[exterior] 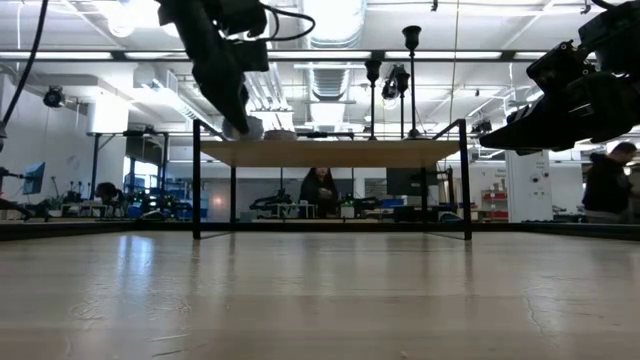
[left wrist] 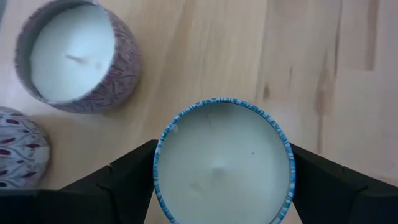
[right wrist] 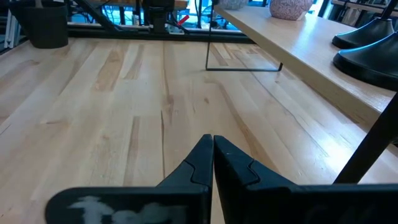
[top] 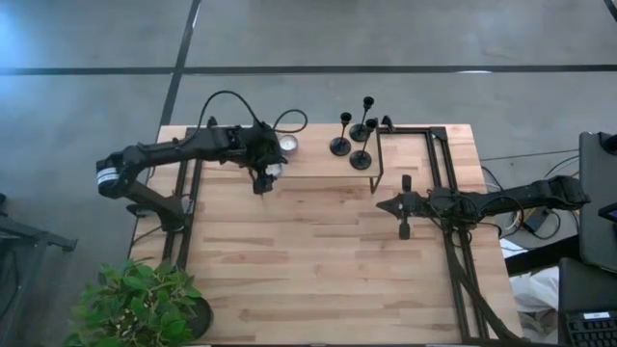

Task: Pick & Place candle stick holders
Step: Put the blue scented candle on the shelf

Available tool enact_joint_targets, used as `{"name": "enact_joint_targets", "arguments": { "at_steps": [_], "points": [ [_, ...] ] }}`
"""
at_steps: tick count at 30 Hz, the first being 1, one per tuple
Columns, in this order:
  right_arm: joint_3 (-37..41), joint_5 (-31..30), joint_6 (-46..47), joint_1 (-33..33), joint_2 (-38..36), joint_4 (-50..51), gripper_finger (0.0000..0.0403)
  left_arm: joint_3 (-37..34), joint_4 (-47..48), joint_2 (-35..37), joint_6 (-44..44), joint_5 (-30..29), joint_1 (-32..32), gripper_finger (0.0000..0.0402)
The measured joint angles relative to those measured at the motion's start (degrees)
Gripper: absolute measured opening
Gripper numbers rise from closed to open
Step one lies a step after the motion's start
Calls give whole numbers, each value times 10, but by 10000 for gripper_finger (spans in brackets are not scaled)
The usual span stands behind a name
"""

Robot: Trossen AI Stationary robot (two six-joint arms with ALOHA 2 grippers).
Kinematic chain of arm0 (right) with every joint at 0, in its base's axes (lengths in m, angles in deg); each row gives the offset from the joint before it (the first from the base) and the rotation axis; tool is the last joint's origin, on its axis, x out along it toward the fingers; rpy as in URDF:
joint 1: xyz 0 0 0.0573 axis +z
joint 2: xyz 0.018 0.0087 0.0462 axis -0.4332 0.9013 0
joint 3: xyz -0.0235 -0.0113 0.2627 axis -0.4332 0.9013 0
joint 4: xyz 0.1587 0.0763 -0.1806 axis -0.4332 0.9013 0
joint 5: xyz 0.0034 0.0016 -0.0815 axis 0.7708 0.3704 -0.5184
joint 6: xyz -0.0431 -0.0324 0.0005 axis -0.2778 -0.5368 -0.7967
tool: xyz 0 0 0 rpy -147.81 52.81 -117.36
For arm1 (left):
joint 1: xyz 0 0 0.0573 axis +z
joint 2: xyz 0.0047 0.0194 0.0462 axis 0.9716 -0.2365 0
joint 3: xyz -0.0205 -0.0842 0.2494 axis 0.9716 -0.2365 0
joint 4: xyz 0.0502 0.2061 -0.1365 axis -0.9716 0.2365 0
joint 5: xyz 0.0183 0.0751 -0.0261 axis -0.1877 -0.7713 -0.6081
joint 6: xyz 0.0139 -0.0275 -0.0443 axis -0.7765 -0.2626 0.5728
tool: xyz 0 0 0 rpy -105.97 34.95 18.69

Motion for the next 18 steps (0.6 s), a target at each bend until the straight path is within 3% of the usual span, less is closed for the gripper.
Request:
{"name": "enact_joint_targets", "arguments": {
  "at_steps": [18],
  "points": [
    [0,0,0,0,0,0,8,-17,-32,2,26,2,43,310]
  ]
}}
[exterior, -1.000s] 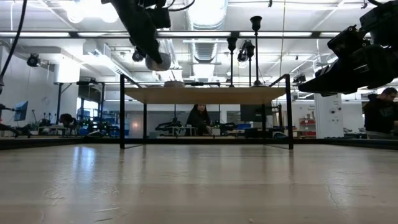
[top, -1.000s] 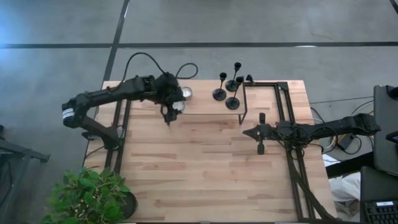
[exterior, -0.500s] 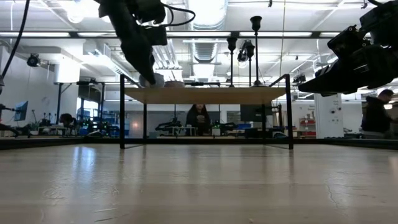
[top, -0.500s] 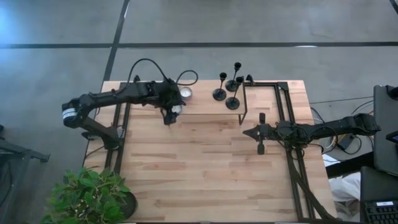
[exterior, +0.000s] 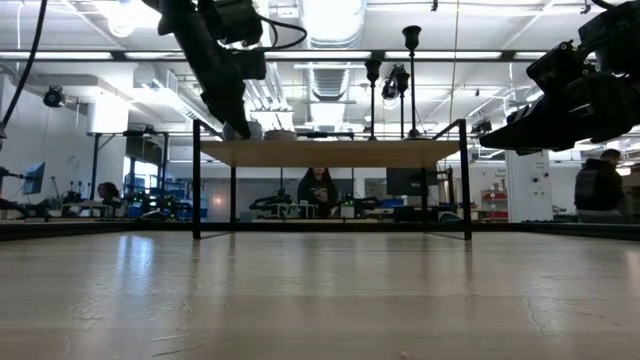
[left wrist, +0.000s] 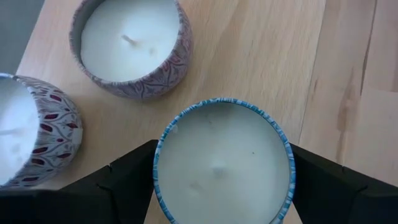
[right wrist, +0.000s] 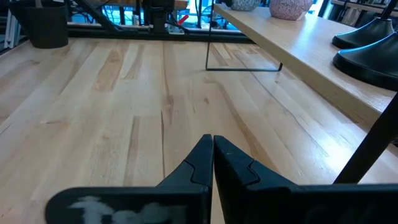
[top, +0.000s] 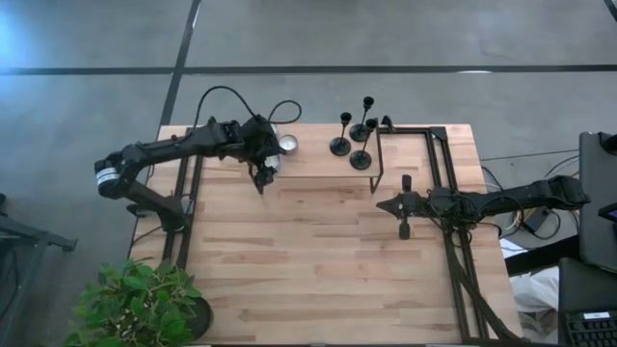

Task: Pick & Place candle stick holders
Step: Put the blue scented candle on the shelf

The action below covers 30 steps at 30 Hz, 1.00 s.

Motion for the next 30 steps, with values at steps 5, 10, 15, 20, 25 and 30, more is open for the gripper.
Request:
{"name": "enact_joint_targets", "arguments": {
  "at_steps": [5,10,15,20,25,30],
  "points": [
    [0,0,0,0,0,0,9,-3,-2,0,17,24,6,310],
    [0,0,0,0,0,0,9,-3,-3,0,27,32,12,310],
    [0,0,0,0,0,0,8,-3,-3,-1,36,36,17,310],
    [0,0,0,0,0,0,9,-6,-10,-1,35,35,19,310],
    [0,0,0,0,0,0,9,-21,-24,1,43,37,21,310],
    [0,0,0,0,0,0,9,-29,-27,1,48,37,21,310]
  ]
}}
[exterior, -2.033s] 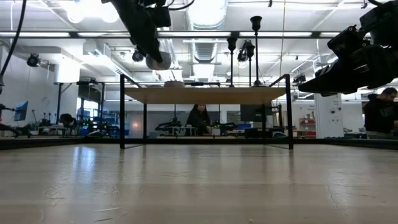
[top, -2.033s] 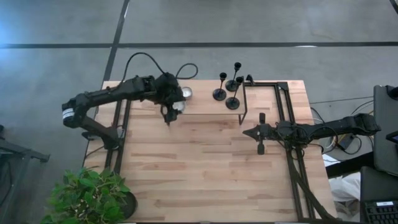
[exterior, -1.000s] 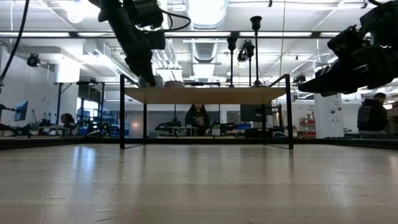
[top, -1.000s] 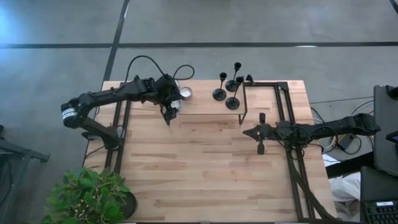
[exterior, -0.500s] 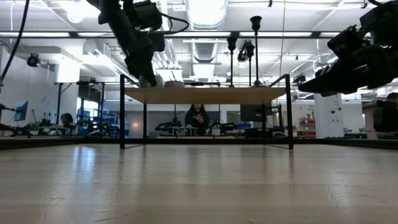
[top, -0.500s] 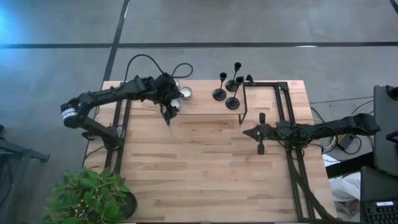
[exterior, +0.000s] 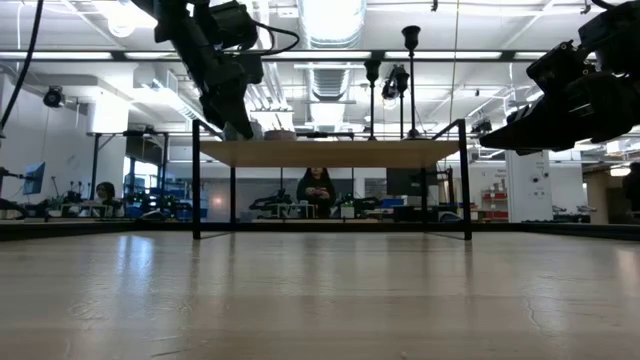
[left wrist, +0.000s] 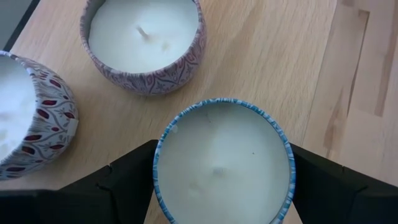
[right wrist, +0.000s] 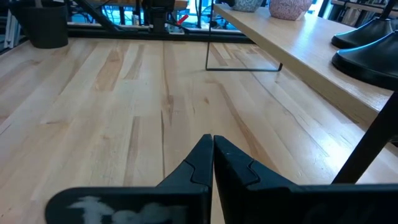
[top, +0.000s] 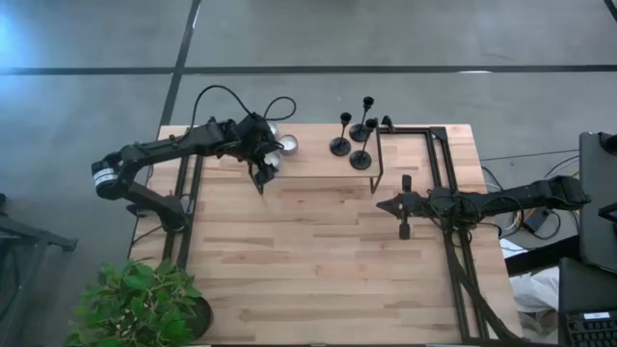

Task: Pick & Place candle stick holders
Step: Put the blue scented candle on the shelf

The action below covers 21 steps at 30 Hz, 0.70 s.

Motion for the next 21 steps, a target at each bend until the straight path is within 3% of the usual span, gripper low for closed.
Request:
{"name": "enact_joint_targets", "arguments": {
  "at_steps": [9,21],
  "points": [
    [0,0,0,0,0,0,8,-1,0,5,7,-1,0,315],
    [0,0,0,0,0,0,9,-3,3,5,14,2,0,373]
  ]
}}
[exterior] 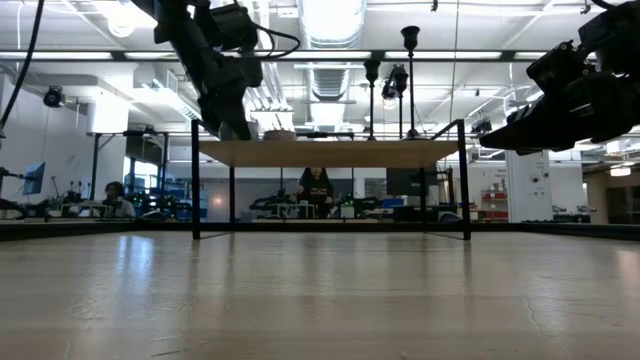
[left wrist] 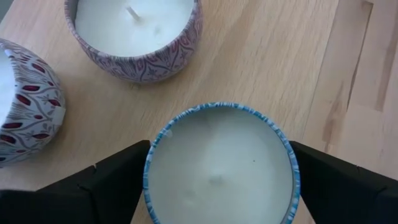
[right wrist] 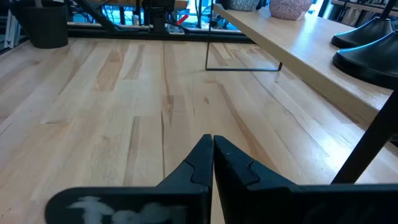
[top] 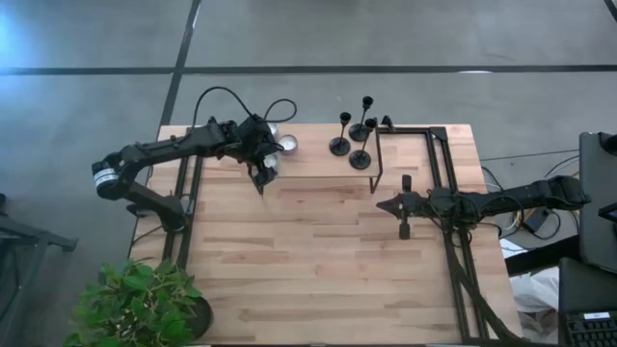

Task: Pick & Place candle stick holders
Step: Put the blue scented candle on the shelf, then return to Home Position

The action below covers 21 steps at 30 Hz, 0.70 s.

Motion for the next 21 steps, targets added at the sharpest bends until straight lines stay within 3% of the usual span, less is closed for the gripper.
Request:
{"name": "enact_joint_targets", "arguments": {
  "at_steps": [6,21],
  "points": [
    [0,0,0,0,0,0,9,0,-1,0,-7,2,0,397],
    [0,0,0,0,0,0,9,40,3,46,-13,25,0,399]
  ]
}}
